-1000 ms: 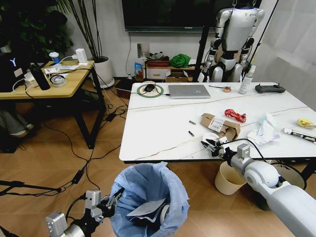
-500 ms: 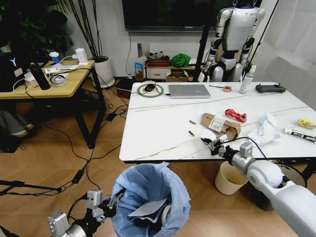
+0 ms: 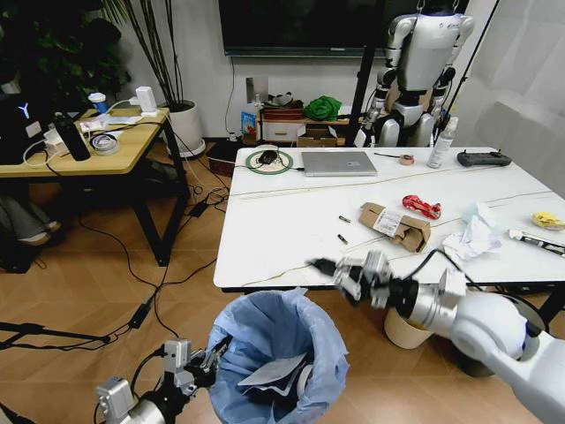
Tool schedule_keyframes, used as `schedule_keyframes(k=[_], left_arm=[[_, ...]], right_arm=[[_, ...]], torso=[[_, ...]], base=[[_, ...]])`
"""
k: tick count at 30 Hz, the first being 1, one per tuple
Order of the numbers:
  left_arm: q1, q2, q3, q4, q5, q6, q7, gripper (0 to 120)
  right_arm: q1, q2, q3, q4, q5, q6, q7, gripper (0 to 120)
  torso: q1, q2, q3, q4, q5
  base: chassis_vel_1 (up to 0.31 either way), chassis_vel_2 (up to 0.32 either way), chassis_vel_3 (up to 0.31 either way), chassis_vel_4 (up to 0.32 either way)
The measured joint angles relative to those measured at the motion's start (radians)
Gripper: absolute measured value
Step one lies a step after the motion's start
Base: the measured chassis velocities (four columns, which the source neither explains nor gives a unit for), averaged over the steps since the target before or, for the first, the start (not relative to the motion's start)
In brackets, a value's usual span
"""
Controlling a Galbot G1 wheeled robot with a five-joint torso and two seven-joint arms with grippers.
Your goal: Pick up the trash bin and place the trash from the table into it.
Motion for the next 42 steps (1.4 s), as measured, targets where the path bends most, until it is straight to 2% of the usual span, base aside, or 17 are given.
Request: schedule_keyframes(k=[10,11,24,30,36,42], left_arm=[[-0.016,-0.009,0.028,0.009,-0.007,0.004,-0.011,0],[-0.017,-0.011,0.029,0.010,-0.008,0.006,-0.013,0],[-0.014,-0.020,0.034,0.012,-0.004,0.007,-0.014,0],[-0.018,-0.027,0.046,0.010,0.006,0.000,-0.011,0],[-0.027,-0.029,0.053,0.014,0.015,-0.006,-0.007,0],[-0.033,-0.030,0.066,0.023,0.015,-0.006,-0.008,0]], right_arm=[[-0.077,-0.070,-0.008,0.032,-0.010,0.015,-0.086,0],[-0.133,-0.090,0.007,0.036,-0.024,0.023,-0.099,0],[-0.271,-0.094,0.131,0.024,-0.063,0.055,-0.127,0],[-0.291,-0.093,0.169,0.026,-0.019,0.065,-0.125,0],[-0.280,-0.098,0.195,0.049,0.089,0.068,-0.112,0],[-0.307,-0.100,0.215,0.057,0.114,0.076,-0.114,0]], torso=[[0.000,0.000,0.000,-0.0001,0.0003],[0.000,0.000,0.000,-0.0001,0.0002],[0.000,0.000,0.000,-0.0002,0.0001],[0.000,0.000,0.000,-0.0002,0.0001],[0.000,0.000,0.000,0.0000,0.0001],[0.000,0.000,0.000,-0.0001,0.0001]], base=[[0.000,0.000,0.000,0.000],[0.000,0.000,0.000,0.000],[0.000,0.000,0.000,0.000],[0.000,0.000,0.000,0.000],[0.000,0.000,0.000,0.000],[0.000,0.000,0.000,0.000]])
